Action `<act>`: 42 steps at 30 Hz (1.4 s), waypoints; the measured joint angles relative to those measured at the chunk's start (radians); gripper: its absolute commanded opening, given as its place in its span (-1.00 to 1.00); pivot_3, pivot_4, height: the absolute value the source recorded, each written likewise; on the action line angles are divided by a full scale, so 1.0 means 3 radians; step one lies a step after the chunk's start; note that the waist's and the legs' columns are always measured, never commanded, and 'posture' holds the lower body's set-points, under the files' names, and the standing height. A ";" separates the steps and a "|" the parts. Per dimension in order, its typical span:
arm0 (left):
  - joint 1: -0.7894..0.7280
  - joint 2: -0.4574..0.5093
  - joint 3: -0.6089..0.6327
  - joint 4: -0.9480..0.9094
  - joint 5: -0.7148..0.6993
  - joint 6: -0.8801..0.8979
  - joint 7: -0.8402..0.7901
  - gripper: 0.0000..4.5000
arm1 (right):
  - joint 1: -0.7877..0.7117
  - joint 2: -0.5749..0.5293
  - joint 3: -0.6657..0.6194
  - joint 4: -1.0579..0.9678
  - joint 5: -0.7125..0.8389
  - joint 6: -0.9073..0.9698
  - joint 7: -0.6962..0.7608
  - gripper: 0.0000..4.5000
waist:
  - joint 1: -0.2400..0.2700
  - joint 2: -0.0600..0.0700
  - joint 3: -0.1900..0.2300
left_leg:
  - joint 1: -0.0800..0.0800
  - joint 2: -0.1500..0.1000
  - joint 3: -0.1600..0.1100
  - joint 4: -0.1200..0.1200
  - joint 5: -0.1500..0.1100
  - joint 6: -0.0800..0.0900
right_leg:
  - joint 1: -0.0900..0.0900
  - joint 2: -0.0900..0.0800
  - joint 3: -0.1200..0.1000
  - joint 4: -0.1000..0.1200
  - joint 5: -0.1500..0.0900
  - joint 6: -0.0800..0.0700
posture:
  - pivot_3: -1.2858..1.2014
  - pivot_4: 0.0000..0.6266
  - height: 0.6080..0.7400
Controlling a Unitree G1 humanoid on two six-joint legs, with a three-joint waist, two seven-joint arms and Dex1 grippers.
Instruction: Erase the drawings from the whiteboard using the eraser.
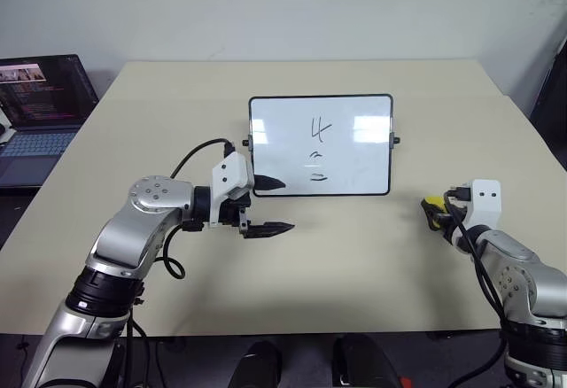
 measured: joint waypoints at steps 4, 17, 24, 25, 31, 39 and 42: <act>-0.0044 -0.0081 0.0149 0.0160 0.0072 0.0109 0.0384 1.00 | 0.0009 -0.0022 0.0074 -0.0171 -0.0039 -0.0111 0.0067 -0.44 | 0.0000 0.0000 0.0000 | 0.0000 0.0000 0.0000 0.0001 0.0000 0.0000 | -0.0001 0.0000 0.0000 0.0002 -0.0002 0.0004 | 0.03 -0.52 1.00; -0.0465 -0.0188 0.0420 0.0411 0.0109 0.0558 0.1044 1.00 | -0.1247 0.0111 0.1318 0.0072 -0.0883 -0.1233 0.0250 -0.45 | -0.0033 -0.0001 0.0000 | 0.0000 0.0001 0.0006 0.0003 0.0006 -0.0011 | -0.0009 0.0002 0.0007 0.0009 0.0003 -0.0003 | 0.03 -0.52 1.00; -0.0502 -0.0194 0.0408 0.0457 0.0196 0.0568 0.1071 1.00 | -0.1849 0.0443 0.1669 0.1294 -0.1246 -0.2038 0.0430 -0.45 | -0.0016 -0.0003 0.0000 | -0.0025 -0.0001 0.0015 0.0005 0.0008 -0.0019 | -0.0043 0.0000 0.0018 0.0015 0.0005 -0.0005 | 0.03 -0.52 1.00; -0.0510 -0.0194 0.0401 0.0457 0.0200 0.0571 0.1069 1.00 | -0.1928 0.0476 0.1673 0.1437 -0.1290 -0.2117 0.0429 -0.45 | -0.0017 -0.0003 0.0000 | -0.0025 0.0000 0.0017 0.0004 0.0008 -0.0019 | -0.0044 0.0000 0.0020 0.0015 0.0005 -0.0005 | 0.03 -0.52 1.00; -0.0515 -0.0187 0.0383 0.0449 0.0215 0.0622 0.1050 1.00 | -0.2357 0.0731 0.1672 0.2298 -0.1490 -0.2591 0.0354 -0.45 | -0.0055 -0.0003 0.0000 | -0.0024 0.0002 0.0032 0.0002 0.0007 -0.0019 | -0.0051 0.0002 0.0044 0.0018 0.0006 -0.0005 | 0.03 -0.52 1.00; -0.0463 -0.0171 0.0383 0.0433 0.0237 0.0631 0.1051 1.00 | -0.2417 0.0894 0.1727 0.2677 -0.1595 -0.2587 0.0522 -0.45 | -0.0087 -0.0004 0.0000 | -0.0018 0.0002 0.0047 0.0002 0.0006 -0.0018 | -0.0056 0.0004 0.0060 0.0028 0.0007 -0.0003 | 0.03 -0.52 1.00; -0.0462 -0.0171 0.0383 0.0430 0.0240 0.0631 0.1051 1.00 | -0.2410 0.0896 0.1775 0.2677 -0.1678 -0.2557 0.0600 -0.45 | -0.0088 -0.0004 0.0000 | -0.0005 0.0002 0.0064 0.0003 0.0004 -0.0015 | -0.0056 0.0004 0.0067 0.0044 0.0006 -0.0003 | 0.03 -0.52 1.00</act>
